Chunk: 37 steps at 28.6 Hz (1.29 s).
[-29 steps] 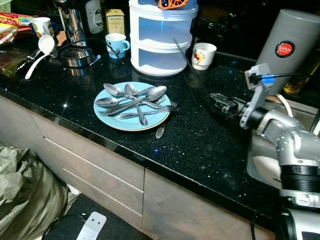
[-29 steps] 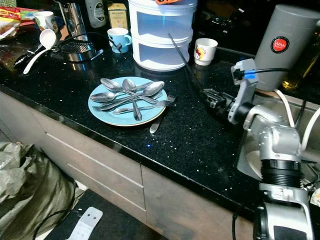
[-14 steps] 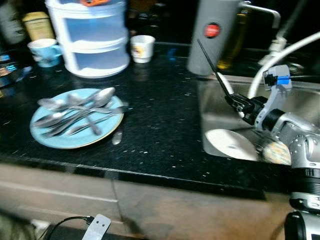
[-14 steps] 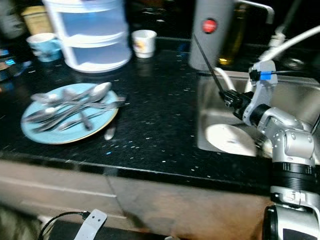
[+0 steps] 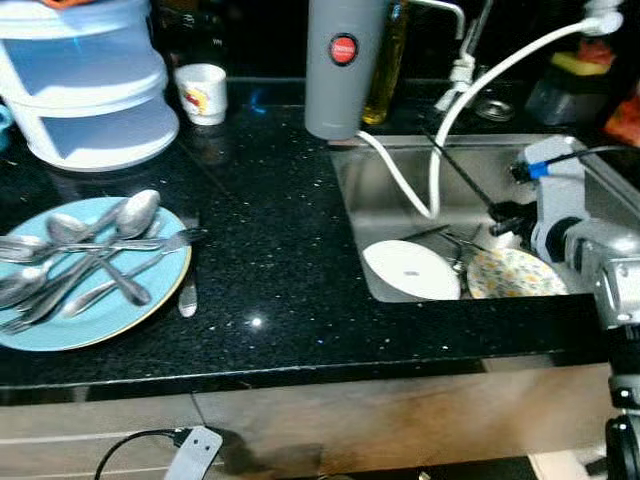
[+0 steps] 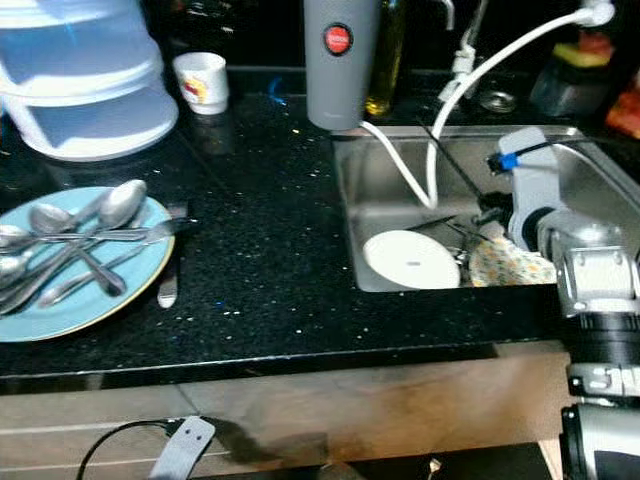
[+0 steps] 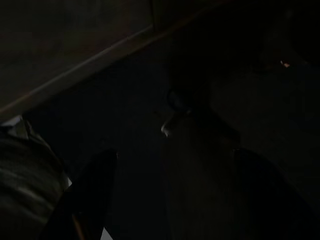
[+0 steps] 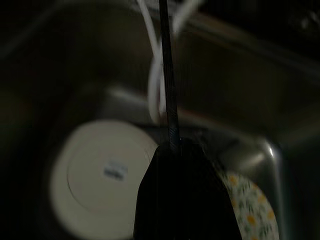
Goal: Kitchen organization
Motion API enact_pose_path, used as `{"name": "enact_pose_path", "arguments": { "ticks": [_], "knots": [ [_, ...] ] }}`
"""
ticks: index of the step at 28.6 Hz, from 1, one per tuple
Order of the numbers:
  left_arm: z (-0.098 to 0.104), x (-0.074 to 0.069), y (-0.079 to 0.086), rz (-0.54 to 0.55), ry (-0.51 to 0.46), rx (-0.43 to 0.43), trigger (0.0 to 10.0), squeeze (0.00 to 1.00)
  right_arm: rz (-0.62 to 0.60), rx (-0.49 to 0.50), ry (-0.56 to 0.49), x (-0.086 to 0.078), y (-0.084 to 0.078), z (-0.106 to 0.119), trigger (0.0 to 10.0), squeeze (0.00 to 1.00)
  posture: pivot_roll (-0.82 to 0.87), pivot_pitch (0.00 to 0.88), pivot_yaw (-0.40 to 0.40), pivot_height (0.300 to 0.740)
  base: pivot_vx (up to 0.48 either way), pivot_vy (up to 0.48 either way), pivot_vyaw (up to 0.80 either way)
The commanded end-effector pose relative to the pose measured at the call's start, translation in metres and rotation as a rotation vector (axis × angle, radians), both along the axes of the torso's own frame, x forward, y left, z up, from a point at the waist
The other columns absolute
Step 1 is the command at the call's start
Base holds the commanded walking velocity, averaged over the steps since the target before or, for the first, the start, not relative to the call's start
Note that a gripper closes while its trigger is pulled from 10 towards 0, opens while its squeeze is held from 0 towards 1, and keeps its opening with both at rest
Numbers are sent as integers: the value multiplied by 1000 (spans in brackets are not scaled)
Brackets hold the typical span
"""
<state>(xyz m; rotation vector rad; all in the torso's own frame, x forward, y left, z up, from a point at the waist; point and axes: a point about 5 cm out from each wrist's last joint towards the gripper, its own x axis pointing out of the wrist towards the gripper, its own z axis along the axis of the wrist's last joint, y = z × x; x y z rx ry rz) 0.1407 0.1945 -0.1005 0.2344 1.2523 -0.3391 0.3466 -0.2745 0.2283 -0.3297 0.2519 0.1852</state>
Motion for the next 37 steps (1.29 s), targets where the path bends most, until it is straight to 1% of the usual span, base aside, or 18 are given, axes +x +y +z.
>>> {"name": "enact_pose_path", "arguments": {
  "ticks": [1, 4, 7, 8, 11, 12, 15, 18, 19, 20, 21, 27, 28, 30, 33, 34, 36, 37],
  "knots": [
    [-1, -2, -2, -6, 11, -9, 10000, 0, -17, -8, -10, 2, -3, 1, 10000, 0, -48, 0, -22, 740, 0, 0, 0],
    [-1, -1, -2, -9, 13, -10, 10000, 0, -26, -114, 48, 1, -5, -6, 10000, 0, -48, 0, -21, 740, 0, 0, 0],
    [-1, -1, -3, -11, 15, -11, 10000, 0, 10, -317, 113, 1, -5, -17, 10000, 0, -47, 0, -21, 740, 0, 0, 0],
    [-1, -1, -3, -11, 15, -11, 10000, 0, 10, -317, 113, 1, -5, -17, 10000, 0, -47, 0, -21, 740, 0, 0, 0],
    [-1, -1, -3, -11, 15, -13, 10000, 0, 76, -486, 256, -4, -2, -31, 10000, 0, -45, 0, -21, 740, 0, 0, 0],
    [-1, -1, -3, -11, 15, -13, 10000, 0, 76, -486, 256, -4, -2, -31, 10000, 0, -45, 0, -21, 740, 0, 0, 0],
    [-1, -1, -3, -9, 15, -15, 10000, 0, 0, -605, 317, -4, -14, -34, 10000, 0, -41, 0, -24, 740, 0, 0, 0],
    [-1, -2, -3, -8, 16, -16, 10000, 0, -28, -622, 343, -6, -21, -33, 10000, 0, -41, 0, -24, 740, 0, 0, 0],
    [-1, -2, -4, -9, 16, -17, 10000, 0, -18, -619, 357, -8, -22, -34, 10000, 318, -45, 0, -24, 740, 0, 0, 0],
    [-1, -2, -4, -9, 16, -17, 10000, 0, -18, -619, 357, -8, -22, -34, 10000, 318, -45, 0, -24, 740, 0, 0, 0],
    [-1, -2, -4, -10, 17, -17, 10000, 0, -3, -619, 375, -10, -22, -36, 10000, 1000, -47, 0, -24, 740, 0, 0, 0],
    [-1, -2, -4, -13, 18, -17, 10000, 0, 15, -539, 328, -6, -15, -32, 10000, 1000, -46, 0, -24, 740, 0, 0, 0],
    [-1, -1, -4, -12, 17, -16, 10000, 0, 42, -429, 245, 0, -3, -22, 10000, 1000, -46, 0, -22, 740, 0, 0, 0],
    [-1, -1, -4, -13, 17, -16, 10000, 0, 91, -326, 159, 4, 9, -11, 10000, 1000, -49, 0, -19, 740, 0, 0, 0],
    [-1, -1, -4, -15, 16, -15, 10000, 0, 117, -269, 94, 7, 17, -1, 10000, 1000, -48, 0, -19, 740, 0, 0, 0],
    [-1, -1, -3, -16, 16, -15, 10000, 0, 152, -214, 27, 9, 25, 8, 10000, 227, -49, 0, -19, 740, 0, 0, 0],
    [0, -1, -3, -16, 16, -14, 10000, 0, 175, -183, -16, 10, 30, 14, 10000, 227, -49, 0, -19, 740, 0, 0, 0],
    [0, 0, -3, -19, 16, -13, 10000, 0, 281, -30, -146, 11, 58, 32, 10000, 0, -50, 0, -18, 740, 0, 0, 0]
  ]
}}
